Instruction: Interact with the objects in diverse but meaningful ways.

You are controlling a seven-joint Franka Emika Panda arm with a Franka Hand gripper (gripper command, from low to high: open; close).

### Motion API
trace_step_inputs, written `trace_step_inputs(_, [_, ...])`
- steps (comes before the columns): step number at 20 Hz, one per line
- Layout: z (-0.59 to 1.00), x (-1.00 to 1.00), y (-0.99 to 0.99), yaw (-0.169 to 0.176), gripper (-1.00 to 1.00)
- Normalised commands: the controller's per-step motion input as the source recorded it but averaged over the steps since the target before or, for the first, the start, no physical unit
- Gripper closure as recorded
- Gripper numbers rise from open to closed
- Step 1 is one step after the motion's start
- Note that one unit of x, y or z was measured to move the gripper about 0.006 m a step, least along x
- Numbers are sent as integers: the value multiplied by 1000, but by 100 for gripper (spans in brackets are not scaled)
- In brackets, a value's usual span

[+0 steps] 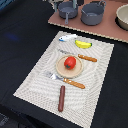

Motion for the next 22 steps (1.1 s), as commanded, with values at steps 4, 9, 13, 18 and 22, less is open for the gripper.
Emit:
trace_step_inputs(4, [-106, 314, -259, 149, -100])
trace_step_inputs(9, [-99, 194, -137, 202, -100])
trace_step_inputs(13, [-31, 468, -220, 112, -100])
trace_step_inputs(18, [-14, 531, -171, 102, -100])
trace_step_inputs(22, [0, 517, -114, 95, -100])
